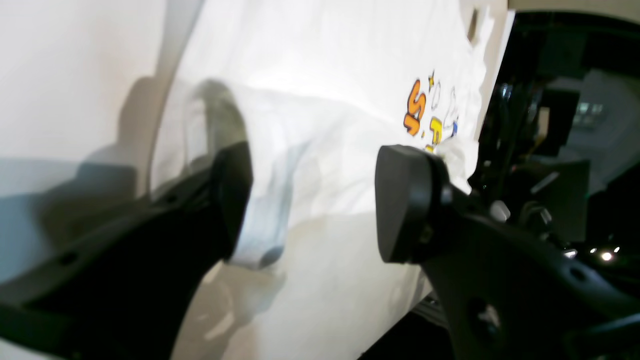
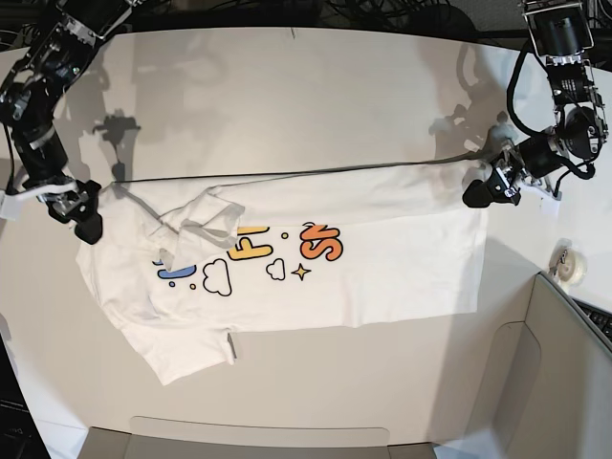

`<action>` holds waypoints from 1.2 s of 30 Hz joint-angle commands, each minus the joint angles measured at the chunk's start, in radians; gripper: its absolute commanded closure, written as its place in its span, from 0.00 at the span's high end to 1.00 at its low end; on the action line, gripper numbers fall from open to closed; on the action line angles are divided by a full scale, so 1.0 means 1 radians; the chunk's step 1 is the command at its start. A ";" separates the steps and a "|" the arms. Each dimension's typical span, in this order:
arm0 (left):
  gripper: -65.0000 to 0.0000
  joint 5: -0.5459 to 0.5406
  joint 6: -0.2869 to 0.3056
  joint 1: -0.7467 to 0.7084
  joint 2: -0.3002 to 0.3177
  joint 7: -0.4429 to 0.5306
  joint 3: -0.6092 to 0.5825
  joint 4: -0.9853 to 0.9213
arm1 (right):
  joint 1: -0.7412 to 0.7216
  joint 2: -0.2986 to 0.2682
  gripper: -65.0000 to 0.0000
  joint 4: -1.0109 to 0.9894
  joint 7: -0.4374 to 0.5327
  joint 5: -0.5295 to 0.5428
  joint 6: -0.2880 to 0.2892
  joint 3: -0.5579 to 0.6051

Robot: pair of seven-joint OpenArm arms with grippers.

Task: Layout the t-shirt on the table in an organized manner, then fold the t-shirt properly
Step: 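Hold the folded edge with both grippers and drag the t-shirt away from the box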

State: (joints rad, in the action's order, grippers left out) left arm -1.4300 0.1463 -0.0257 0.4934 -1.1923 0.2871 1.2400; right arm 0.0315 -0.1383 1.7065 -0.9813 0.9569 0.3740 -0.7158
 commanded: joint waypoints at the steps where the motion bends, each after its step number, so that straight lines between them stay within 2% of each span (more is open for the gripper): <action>1: 0.53 -0.025 0.003 0.005 0.021 0.004 0.004 0.014 | 0.015 -0.004 0.85 0.007 0.014 0.041 0.009 -0.024; 4: 0.53 -0.025 0.003 0.004 0.021 0.004 0.004 0.017 | 0.046 -0.002 0.85 -0.055 0.014 0.055 0.009 -0.072; 12: 0.53 -0.025 0.003 -0.027 0.021 0.004 0.002 0.090 | -0.048 -0.007 0.85 -0.356 0.014 0.084 0.010 -0.112; 23: 0.53 -0.025 0.003 -0.041 0.021 0.004 0.004 0.088 | -0.170 -0.002 0.82 -0.521 0.012 0.083 0.010 -0.100; 24: 0.53 -0.025 0.003 -0.041 0.021 0.004 0.007 0.088 | -0.170 -0.005 0.77 -0.521 0.012 0.083 0.010 -0.087; 25: 0.53 -0.025 0.003 -0.041 0.021 0.004 0.011 0.088 | -0.170 -0.007 0.68 -0.521 0.012 0.083 0.012 -0.069; 28: 0.53 -0.030 0.003 -0.041 0.027 0.004 0.028 0.090 | -0.167 -0.007 0.32 -0.523 0.019 0.083 0.013 -0.051; 30: 0.53 -0.032 0.003 -0.052 0.024 -0.011 0.096 0.090 | -0.163 -0.007 0.09 -0.524 0.015 0.080 0.013 -0.048; 31: 0.53 -0.032 0.003 -0.064 0.020 -0.033 0.140 0.090 | -0.161 -0.007 0.00 -0.524 0.014 0.073 0.013 -0.046; 36: 0.53 -0.024 0.002 -0.078 -0.039 -0.097 0.251 0.085 | -0.161 -0.004 0.00 -0.524 0.012 0.043 0.013 -0.029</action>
State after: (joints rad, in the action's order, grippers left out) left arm -1.4235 0.1429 -0.1173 0.4423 -1.2816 0.5385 1.3113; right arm -0.1299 -0.1490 1.1877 -0.9340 0.9939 0.4000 -0.7513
